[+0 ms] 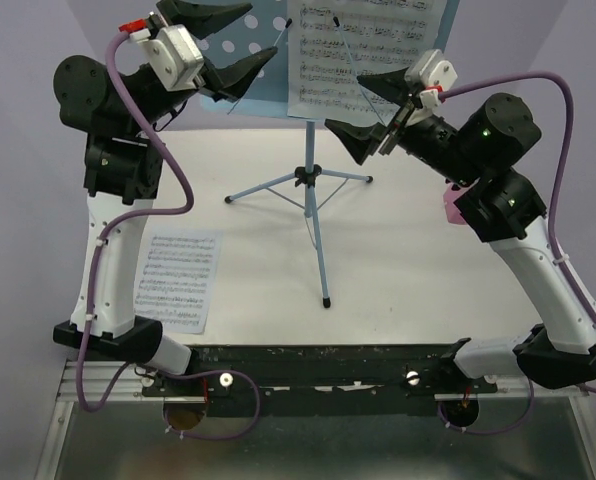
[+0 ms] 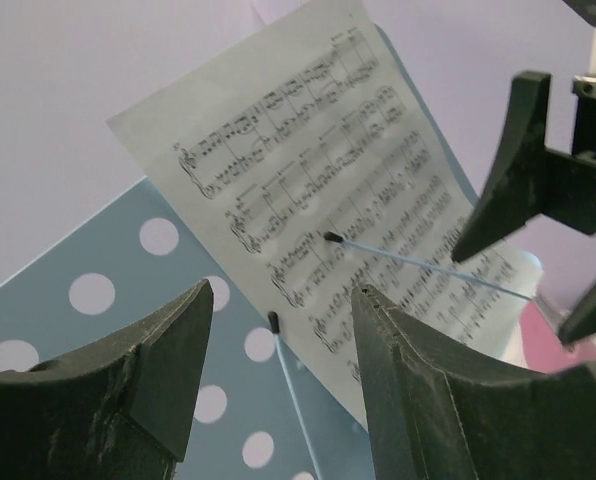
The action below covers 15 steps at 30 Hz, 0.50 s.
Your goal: Pack up the instrument practice props
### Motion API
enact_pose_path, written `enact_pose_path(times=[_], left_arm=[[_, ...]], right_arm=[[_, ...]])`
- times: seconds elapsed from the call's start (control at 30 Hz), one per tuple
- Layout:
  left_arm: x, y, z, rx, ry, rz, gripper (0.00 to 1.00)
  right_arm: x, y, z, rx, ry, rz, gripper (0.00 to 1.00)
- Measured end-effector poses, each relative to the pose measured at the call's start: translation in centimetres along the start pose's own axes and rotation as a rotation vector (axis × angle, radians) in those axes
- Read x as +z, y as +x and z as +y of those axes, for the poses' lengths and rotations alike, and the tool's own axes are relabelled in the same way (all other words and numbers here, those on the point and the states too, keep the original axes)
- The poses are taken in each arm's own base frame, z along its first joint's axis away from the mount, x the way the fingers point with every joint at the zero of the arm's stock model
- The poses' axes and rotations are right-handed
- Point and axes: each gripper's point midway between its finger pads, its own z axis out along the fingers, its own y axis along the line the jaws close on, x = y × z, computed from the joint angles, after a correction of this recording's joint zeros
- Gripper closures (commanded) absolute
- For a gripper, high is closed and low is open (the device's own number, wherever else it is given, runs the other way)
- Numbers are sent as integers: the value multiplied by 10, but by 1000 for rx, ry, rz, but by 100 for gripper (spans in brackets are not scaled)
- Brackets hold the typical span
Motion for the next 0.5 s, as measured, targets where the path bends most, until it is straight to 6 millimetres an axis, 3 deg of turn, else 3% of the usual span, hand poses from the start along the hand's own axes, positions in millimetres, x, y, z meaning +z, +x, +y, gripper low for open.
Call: enact_pose_path(times=[0.23, 0.5], left_arm=[[27, 9, 29, 16, -78, -48, 32], [42, -24, 45, 93, -146, -144, 25]], right_arm=[[18, 22, -4, 14, 2, 28, 14], [20, 15, -9, 20, 14, -7, 23]])
